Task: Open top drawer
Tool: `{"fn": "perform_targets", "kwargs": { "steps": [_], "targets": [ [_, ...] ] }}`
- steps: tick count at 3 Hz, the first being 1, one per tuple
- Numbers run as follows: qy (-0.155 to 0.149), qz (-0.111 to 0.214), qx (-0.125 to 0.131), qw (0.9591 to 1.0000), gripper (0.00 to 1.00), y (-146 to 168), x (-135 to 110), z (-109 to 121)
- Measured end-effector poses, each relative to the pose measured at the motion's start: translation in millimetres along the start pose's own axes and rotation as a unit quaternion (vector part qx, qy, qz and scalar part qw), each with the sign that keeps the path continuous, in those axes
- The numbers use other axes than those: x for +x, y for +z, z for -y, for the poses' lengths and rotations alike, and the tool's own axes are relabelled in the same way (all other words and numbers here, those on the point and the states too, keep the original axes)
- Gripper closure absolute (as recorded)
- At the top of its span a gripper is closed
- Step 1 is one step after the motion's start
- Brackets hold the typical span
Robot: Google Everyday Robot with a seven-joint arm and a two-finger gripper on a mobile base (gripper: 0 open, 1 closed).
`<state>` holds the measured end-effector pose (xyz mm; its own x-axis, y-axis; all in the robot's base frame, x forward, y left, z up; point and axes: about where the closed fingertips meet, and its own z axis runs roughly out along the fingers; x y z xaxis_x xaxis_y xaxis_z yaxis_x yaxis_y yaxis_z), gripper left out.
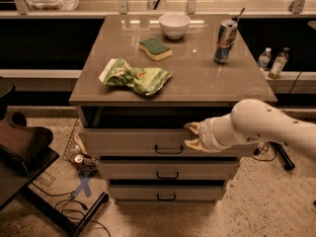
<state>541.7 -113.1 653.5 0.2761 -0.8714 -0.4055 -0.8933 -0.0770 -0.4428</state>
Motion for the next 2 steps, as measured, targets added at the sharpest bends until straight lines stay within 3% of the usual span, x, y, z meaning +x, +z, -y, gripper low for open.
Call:
{"fn": "perform_targets", "kwargs": {
  "steps": [2],
  "targets": [
    [0.0, 0.0, 0.0, 1.0, 1.0, -0.1, -0.1, 0.0]
  ]
}}
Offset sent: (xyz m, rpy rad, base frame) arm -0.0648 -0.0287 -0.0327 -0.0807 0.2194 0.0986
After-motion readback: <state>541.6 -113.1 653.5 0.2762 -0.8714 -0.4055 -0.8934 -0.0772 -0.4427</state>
